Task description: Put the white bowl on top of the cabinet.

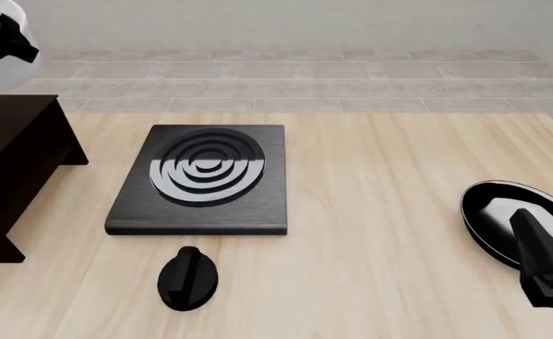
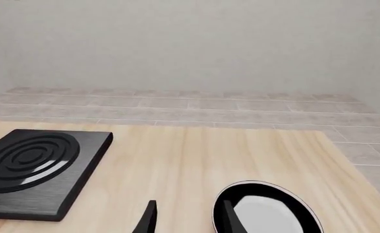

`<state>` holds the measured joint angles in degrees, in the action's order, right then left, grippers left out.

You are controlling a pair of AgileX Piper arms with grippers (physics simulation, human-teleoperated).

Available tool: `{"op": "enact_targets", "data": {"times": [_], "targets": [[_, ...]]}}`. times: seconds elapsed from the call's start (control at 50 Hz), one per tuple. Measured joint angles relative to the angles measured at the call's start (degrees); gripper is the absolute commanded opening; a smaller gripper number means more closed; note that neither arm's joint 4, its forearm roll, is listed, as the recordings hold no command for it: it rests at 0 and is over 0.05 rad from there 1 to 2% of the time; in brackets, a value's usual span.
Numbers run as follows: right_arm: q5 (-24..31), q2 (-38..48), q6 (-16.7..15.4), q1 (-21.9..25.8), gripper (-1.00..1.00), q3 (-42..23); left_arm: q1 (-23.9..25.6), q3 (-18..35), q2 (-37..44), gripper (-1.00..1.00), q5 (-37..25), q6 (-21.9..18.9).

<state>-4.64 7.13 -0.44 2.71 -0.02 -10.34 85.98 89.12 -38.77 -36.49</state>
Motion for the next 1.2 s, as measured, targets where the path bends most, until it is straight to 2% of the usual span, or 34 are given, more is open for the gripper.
{"op": "enact_targets", "data": {"times": [0.34,0.64,0.86,1.2], "targets": [[0.2,-0.2,0.0,-0.1,1.0,0.0,-3.4,-2.0,2.0,-1.0,2.3,-1.1],[-0.1,0.1,0.1,-0.1,1.0,0.0,-5.1,-6.1,1.6,-1.0,4.3,-1.5],[-0.2,0.1,0.0,-0.1,1.0,0.0,-5.6,-10.1,1.4,-1.0,6.6,-1.3],[0.1,-0.2,0.0,-0.2,1.0,0.0,-5.1,-13.2,0.2,-1.0,10.5,-1.4]]}}
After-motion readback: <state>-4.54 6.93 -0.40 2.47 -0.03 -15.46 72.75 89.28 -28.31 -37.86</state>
